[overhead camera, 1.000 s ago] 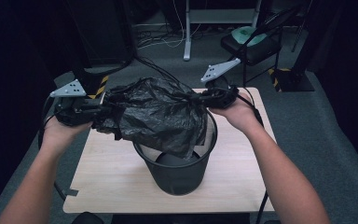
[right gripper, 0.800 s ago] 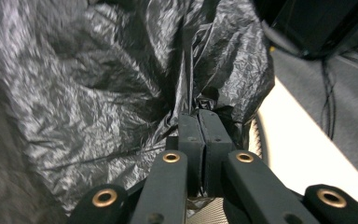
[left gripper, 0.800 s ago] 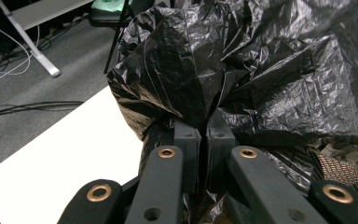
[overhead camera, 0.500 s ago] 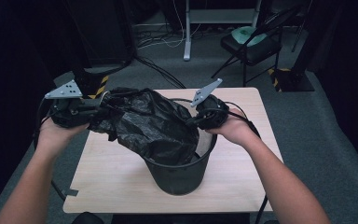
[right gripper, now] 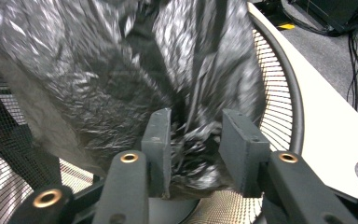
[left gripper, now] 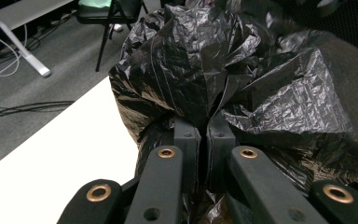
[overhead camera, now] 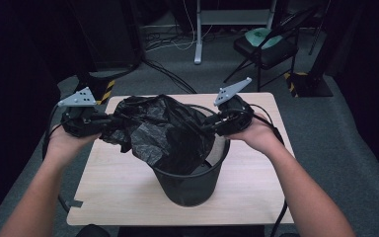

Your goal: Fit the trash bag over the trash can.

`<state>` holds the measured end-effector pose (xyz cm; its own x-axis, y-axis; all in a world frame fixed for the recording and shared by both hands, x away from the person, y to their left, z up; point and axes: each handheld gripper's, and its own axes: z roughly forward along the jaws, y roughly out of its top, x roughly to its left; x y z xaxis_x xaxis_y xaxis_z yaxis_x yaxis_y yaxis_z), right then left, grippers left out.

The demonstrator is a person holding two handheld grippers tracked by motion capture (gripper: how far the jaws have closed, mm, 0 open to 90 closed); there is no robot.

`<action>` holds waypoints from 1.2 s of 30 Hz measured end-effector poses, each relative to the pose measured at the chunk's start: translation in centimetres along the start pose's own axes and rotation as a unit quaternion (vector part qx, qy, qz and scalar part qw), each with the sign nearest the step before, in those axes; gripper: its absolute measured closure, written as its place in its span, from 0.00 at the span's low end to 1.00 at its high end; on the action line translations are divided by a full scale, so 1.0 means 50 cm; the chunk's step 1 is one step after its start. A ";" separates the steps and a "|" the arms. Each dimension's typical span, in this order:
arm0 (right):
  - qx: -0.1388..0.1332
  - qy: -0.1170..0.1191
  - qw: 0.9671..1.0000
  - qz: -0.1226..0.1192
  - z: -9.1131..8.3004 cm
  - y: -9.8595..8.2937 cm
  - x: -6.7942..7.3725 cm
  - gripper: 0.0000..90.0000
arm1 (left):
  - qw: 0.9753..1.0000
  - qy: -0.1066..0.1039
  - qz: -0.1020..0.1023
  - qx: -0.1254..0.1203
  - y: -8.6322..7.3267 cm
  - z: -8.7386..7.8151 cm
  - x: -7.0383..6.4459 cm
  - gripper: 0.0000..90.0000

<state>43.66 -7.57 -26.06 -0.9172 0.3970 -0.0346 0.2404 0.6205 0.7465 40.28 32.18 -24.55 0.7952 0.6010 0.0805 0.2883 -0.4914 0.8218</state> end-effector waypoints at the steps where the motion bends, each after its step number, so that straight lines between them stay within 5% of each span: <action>1: -0.003 0.001 1.000 0.001 -0.003 0.000 0.000 0.67 | 1.000 -0.003 0.003 0.001 0.001 0.003 -0.002 0.95; 15: -0.020 0.011 1.000 -0.014 0.009 0.027 0.019 0.58 | 0.998 -0.056 0.037 -0.001 0.043 0.070 -0.062 0.95; 24: -0.044 0.038 0.998 -0.024 0.015 0.059 0.035 0.54 | 0.994 -0.100 0.040 0.003 0.058 0.130 -0.094 0.94; 36: -0.039 0.061 0.997 -0.041 0.057 0.104 0.062 0.52 | 0.992 -0.122 0.037 0.009 0.058 0.177 -0.115 0.94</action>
<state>42.99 -1.19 -24.18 -0.9656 0.2592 -0.0200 0.1421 0.5905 0.7945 41.27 21.70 -27.62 0.9191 0.3941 -0.0004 0.2325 -0.5414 0.8080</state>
